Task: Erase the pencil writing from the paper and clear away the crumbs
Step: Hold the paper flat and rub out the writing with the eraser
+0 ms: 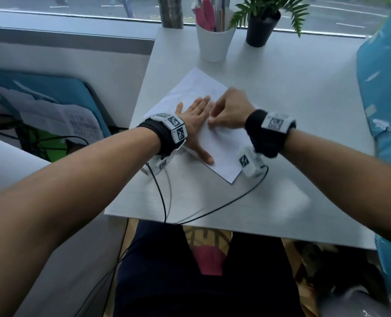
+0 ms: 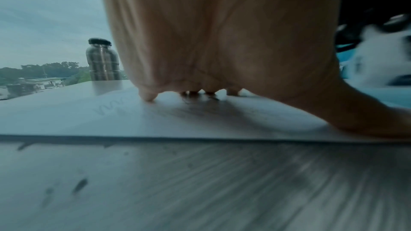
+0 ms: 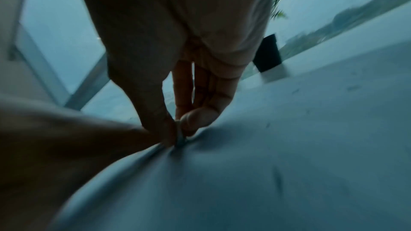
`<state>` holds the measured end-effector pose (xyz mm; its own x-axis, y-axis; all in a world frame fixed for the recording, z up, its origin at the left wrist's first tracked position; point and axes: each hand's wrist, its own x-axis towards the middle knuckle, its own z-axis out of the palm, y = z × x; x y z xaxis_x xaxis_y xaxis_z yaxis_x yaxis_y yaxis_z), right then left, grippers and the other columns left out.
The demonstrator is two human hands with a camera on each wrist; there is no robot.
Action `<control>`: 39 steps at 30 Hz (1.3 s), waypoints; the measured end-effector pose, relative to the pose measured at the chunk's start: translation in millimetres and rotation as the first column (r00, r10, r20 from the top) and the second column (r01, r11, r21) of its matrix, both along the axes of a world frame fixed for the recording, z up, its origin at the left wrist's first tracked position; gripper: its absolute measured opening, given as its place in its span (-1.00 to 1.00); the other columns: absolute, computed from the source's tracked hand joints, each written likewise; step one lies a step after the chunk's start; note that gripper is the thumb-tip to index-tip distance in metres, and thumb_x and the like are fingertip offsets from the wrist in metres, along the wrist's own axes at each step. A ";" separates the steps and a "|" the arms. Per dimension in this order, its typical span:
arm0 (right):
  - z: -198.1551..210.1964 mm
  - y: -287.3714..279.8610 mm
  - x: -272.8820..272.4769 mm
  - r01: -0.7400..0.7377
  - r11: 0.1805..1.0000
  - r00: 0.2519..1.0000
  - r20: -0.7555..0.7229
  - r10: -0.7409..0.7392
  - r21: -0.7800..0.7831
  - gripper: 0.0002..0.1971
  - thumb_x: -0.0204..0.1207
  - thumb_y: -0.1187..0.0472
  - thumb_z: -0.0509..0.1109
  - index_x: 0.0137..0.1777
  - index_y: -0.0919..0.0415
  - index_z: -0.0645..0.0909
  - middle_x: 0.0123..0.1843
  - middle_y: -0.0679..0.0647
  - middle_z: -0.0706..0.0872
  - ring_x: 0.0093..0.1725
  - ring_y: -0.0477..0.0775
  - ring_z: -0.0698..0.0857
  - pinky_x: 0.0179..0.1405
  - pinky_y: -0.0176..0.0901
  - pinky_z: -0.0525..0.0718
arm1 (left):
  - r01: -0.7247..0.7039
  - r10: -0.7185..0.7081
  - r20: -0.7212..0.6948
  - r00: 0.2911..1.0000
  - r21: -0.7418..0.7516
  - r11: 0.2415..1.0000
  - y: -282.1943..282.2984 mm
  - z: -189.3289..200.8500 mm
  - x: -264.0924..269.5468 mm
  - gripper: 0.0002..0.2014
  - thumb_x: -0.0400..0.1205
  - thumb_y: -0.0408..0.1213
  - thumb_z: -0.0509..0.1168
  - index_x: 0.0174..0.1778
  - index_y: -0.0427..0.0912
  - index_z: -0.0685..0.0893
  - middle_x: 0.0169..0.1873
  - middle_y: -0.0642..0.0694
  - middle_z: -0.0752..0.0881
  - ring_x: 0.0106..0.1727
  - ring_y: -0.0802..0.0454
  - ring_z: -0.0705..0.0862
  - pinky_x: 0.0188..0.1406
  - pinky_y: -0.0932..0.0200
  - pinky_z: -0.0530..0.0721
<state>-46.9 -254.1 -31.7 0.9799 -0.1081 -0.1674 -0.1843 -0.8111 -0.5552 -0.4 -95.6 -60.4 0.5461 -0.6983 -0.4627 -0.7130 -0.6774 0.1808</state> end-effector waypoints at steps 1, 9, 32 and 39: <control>-1.6 2.6 -6.8 -0.036 0.999 0.998 -0.041 0.038 0.037 -0.89 0.26 0.22 0.61 -0.23 0.22 0.84 -0.33 0.09 0.81 -0.51 -0.25 0.61 -0.39 -0.45 0.58 | 0.001 -0.001 0.005 1.000 -0.002 1.000 0.5 0.2 -0.3 0.68 -0.15 0.65 0.41 0.68 -0.05 -0.43 0.67 0.00 -0.45 0.68 0.00 -0.43 0.62 -0.39 -0.29; 12.5 -33.2 28.8 -0.057 0.993 0.997 0.045 0.062 -0.100 -0.85 0.28 0.21 0.65 -0.15 0.18 0.85 -0.25 0.03 0.83 -0.30 -0.13 0.71 -0.27 -0.46 0.62 | 0.002 -0.003 -0.020 1.000 -0.009 1.000 2.3 2.3 0.6 0.65 -0.10 0.63 0.43 0.67 0.00 -0.44 0.66 0.02 -0.47 0.67 0.01 -0.45 0.59 -0.42 -0.34; -6.1 -45.0 -0.5 -0.504 0.760 0.842 -0.038 0.538 -0.409 -0.86 0.39 0.43 0.41 -0.21 0.22 0.76 -0.25 0.14 0.71 -0.27 0.23 0.65 -0.21 -0.09 0.59 | -0.029 0.029 -0.014 0.999 0.008 1.000 0.1 7.9 -3.5 0.72 -0.16 0.58 0.48 0.67 -0.12 -0.46 0.66 0.00 -0.47 0.67 0.04 -0.45 0.64 -0.29 -0.33; 9.1 -21.9 20.7 -0.459 0.805 0.870 -0.008 0.493 -0.375 -0.83 0.35 0.46 0.40 -0.18 0.26 0.80 -0.30 0.18 0.77 -0.32 0.16 0.67 -0.27 -0.21 0.54 | -0.029 0.029 -0.003 1.000 0.012 0.999 -3.0 7.8 -3.6 0.78 -0.28 0.65 0.40 0.65 -0.11 -0.49 0.67 0.00 -0.45 0.68 0.04 -0.43 0.63 -0.30 -0.33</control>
<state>-26.2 -276.0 -22.7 0.9323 0.3404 -0.1223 0.3112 -0.9271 -0.2088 -4.0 -98.6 -52.6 0.5650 -0.6764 -0.4726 -0.6922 -0.7002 0.1746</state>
